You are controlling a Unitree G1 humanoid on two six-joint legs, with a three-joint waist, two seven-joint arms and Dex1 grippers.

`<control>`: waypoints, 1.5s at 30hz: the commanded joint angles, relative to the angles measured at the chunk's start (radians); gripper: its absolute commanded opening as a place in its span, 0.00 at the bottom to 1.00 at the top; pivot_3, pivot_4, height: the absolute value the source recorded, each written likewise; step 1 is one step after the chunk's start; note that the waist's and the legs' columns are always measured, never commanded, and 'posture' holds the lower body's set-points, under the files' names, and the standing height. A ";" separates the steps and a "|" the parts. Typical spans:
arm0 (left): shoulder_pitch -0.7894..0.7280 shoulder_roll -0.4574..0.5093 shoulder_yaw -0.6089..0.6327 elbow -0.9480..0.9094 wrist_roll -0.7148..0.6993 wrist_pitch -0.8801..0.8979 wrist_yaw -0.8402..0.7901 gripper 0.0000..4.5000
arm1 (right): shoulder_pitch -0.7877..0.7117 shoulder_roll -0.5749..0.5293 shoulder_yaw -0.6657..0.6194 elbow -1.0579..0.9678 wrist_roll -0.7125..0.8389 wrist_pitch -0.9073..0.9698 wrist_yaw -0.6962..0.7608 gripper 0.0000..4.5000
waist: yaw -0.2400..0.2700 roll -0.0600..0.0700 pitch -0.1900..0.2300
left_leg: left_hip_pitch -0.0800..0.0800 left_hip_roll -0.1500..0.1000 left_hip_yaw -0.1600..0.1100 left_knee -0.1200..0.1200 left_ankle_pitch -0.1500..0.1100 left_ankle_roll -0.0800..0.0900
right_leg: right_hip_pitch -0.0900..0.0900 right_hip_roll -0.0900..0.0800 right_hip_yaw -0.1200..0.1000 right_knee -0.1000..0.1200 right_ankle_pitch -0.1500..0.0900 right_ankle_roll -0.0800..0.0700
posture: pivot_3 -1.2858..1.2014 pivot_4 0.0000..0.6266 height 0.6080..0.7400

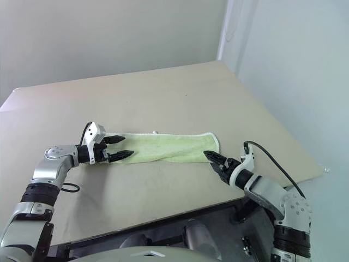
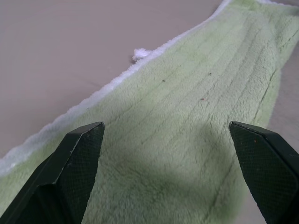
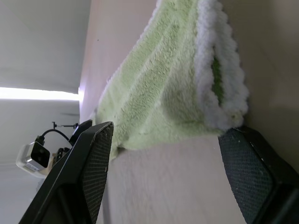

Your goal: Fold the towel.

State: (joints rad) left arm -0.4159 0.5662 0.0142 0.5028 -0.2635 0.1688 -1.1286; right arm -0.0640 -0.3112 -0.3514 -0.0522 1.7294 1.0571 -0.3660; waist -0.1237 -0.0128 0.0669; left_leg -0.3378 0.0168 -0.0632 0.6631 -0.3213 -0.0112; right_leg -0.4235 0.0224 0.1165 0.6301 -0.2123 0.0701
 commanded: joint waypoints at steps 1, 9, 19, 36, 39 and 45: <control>-0.036 0.000 0.003 0.006 0.011 -0.034 0.004 1.00 | -0.068 0.034 0.027 0.032 -0.018 -0.066 -0.023 0.80 | -0.004 0.000 0.000 | 0.000 0.000 0.000 0.000 0.000 0.000 | 0.000 0.000 0.000 0.000 0.000 0.000 | 0.52 0.00 1.00; -0.067 -0.010 0.016 0.068 0.023 -0.074 0.023 1.00 | -0.113 0.049 0.033 0.045 -0.074 -0.125 -0.013 0.66 | 0.005 0.001 0.000 | -0.002 0.000 0.000 -0.001 0.000 0.000 | -0.003 0.000 0.000 -0.002 0.000 0.001 | 0.52 0.00 1.00; -0.086 -0.004 0.025 0.116 0.036 -0.114 0.058 1.00 | -0.053 -0.111 -0.041 0.046 -0.050 -0.082 0.055 0.01 | 0.008 0.001 0.000 | -0.002 0.000 0.000 -0.001 0.000 0.000 | -0.002 -0.001 0.000 -0.002 0.000 0.001 | 0.52 0.00 1.00; -0.122 0.015 0.051 0.151 0.030 -0.131 0.100 1.00 | -0.203 -0.421 0.029 -0.131 -0.213 0.067 0.433 0.01 | 0.025 0.001 0.001 | -0.002 0.000 0.002 -0.002 0.000 0.000 | -0.003 0.001 0.003 -0.001 -0.001 0.001 | 0.52 0.00 1.00; -0.127 0.018 0.047 0.157 0.034 -0.134 0.099 1.00 | -0.229 -0.426 0.104 -0.221 -0.238 0.097 0.476 0.01 | 0.028 0.000 0.001 | -0.001 0.000 0.002 -0.002 0.000 0.000 | -0.003 0.001 0.003 -0.002 0.000 0.001 | 0.52 0.00 1.00; -0.134 0.015 0.041 0.164 0.039 -0.136 0.103 1.00 | -0.307 -0.365 0.284 -0.327 -0.348 0.103 0.515 0.01 | 0.026 0.000 0.001 | -0.001 -0.001 0.002 -0.002 0.000 0.000 | -0.004 0.000 0.003 -0.003 0.000 0.001 | 0.52 0.00 1.00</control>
State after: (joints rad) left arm -0.5215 0.5682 0.0343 0.6775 -0.2263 0.0513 -1.0275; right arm -0.3352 -0.6945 -0.0970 -0.3454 1.4068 1.1638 0.1375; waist -0.0976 -0.0130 0.0682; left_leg -0.3391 0.0163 -0.0611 0.6614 -0.3215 -0.0110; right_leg -0.4275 0.0228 0.1193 0.6275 -0.2127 0.0710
